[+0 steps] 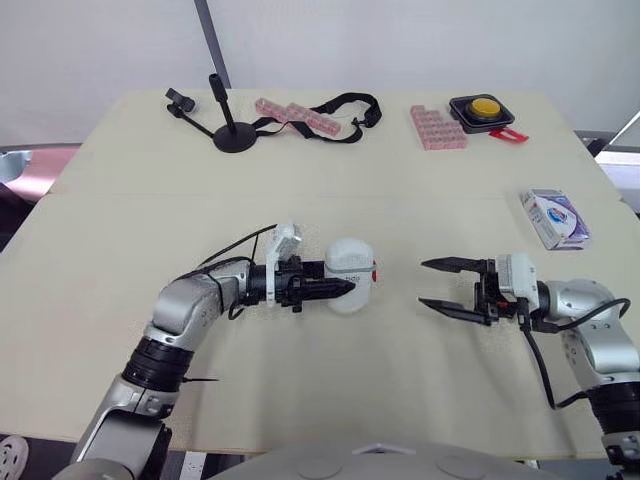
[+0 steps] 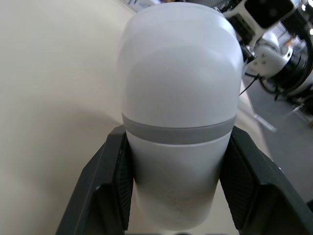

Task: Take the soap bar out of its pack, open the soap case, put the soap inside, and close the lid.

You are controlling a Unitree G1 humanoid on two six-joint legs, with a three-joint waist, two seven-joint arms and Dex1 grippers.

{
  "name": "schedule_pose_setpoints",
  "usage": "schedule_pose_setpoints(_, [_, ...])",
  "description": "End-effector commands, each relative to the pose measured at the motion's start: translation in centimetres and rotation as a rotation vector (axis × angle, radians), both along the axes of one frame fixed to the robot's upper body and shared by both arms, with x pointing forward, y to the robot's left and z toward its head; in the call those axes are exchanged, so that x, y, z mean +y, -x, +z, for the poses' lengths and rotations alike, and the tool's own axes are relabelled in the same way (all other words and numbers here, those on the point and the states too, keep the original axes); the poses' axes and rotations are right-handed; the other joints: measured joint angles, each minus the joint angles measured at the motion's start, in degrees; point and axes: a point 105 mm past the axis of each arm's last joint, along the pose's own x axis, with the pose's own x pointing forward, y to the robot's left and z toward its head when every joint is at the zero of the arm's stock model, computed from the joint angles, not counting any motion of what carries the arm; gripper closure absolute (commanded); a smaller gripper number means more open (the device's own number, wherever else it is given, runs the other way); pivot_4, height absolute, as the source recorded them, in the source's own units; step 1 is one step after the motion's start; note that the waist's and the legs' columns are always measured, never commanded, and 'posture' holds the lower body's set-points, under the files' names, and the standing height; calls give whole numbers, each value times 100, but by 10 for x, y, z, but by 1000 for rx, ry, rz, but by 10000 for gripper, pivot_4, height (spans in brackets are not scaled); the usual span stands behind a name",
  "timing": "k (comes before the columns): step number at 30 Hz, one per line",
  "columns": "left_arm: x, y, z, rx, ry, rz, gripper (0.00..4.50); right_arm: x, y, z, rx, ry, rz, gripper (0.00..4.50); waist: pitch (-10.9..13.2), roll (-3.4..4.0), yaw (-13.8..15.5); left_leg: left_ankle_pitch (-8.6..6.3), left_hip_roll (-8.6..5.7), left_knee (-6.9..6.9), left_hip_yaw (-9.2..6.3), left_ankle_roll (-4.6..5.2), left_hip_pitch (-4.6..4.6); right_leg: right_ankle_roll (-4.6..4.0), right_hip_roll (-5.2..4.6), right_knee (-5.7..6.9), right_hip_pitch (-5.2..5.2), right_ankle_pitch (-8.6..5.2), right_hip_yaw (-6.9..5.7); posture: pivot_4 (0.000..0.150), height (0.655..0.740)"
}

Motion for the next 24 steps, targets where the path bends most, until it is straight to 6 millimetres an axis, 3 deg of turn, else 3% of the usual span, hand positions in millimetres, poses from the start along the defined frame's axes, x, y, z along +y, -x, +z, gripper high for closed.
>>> schedule_pose_setpoints(1, [2,4,10,173,-1,-15,25926,-5,2,10,-25,-20,0,87,1,0,-1,0,0,0,0,0,0,0,0,0,0,0,0,1500,7096])
schedule_pose_setpoints(10, [5,12,-9,482,-37,10,25926,-2,9,4,14,-31,-2,87,3,-4,26,-2,-2,-19,0,-2,-8,4,25,-48,32,2,-1,1500,7096])
schedule_pose_setpoints(17, [7,10,-22,488,-112,37,25926,-2,7,4,24,-29,-6,87,4,-6,53,-2,-2,-35,-5,-2,6,11,23,-75,55,6,-8,1500,7096])
schedule_pose_setpoints(19, [7,7,-25,455,-131,52,15792,-2,6,4,27,-28,-7,0,4,-6,54,-2,-2,-40,-5,-2,8,12,22,-80,59,6,-8,1500,7096])
schedule_pose_setpoints(24, [8,3,-22,399,-134,56,328,-3,3,4,30,-29,-10,0,3,-4,61,0,-5,-43,-7,-1,16,13,-3,-82,68,7,-15,1500,7096])
